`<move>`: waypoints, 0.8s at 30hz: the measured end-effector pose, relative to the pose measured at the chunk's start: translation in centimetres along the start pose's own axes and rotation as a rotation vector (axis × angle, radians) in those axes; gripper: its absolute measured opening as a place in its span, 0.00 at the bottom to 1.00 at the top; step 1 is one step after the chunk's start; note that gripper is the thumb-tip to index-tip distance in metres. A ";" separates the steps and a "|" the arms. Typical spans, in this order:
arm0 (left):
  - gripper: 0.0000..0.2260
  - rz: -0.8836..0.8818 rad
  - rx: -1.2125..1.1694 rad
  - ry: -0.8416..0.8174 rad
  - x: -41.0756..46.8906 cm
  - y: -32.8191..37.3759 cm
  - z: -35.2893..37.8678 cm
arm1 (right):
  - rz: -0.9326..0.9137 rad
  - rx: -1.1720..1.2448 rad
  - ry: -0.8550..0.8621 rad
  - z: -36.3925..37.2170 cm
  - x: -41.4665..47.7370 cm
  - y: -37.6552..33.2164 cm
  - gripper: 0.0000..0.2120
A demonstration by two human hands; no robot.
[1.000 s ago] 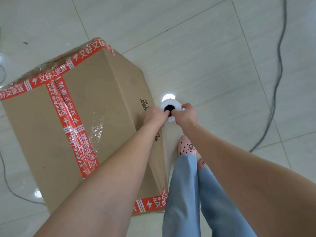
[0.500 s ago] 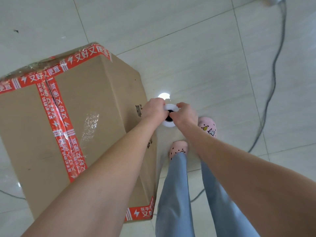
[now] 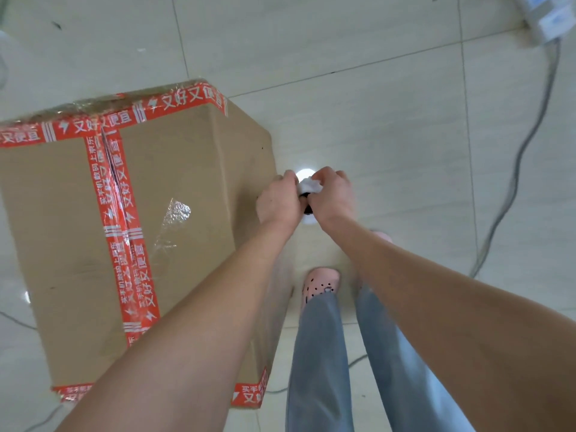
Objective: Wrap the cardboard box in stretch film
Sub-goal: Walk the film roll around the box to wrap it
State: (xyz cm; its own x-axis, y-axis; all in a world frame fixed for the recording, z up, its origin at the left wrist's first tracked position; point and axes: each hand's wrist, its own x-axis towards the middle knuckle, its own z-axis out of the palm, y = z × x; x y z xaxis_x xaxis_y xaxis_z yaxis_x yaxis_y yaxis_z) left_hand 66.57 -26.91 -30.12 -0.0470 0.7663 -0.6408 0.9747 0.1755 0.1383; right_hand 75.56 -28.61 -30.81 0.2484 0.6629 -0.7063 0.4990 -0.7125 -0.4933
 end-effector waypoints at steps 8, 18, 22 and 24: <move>0.08 0.231 0.123 0.026 1.5 1.3 -1.0 | -0.109 -0.148 -0.002 -0.7 0.9 0.1 0.14; 0.03 -0.230 -0.346 0.034 3.1 1.4 -2.1 | -0.172 -0.219 -0.040 -2.1 3.2 -2.6 0.23; 0.06 -0.370 -0.497 0.076 3.4 0.9 -2.6 | -0.181 -0.189 -0.038 -1.8 3.5 -3.7 0.22; 0.12 -0.409 -0.532 0.067 3.6 0.7 -2.9 | -0.025 -0.088 -0.030 -1.7 3.4 -3.6 0.19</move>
State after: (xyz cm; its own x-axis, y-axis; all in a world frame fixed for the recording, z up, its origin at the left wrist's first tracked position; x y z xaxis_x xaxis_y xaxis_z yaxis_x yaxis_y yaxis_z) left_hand 66.48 -22.20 -30.15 -0.4195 0.6070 -0.6750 0.6362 0.7270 0.2584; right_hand 76.01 -23.43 -30.63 0.2108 0.6718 -0.7101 0.5760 -0.6723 -0.4650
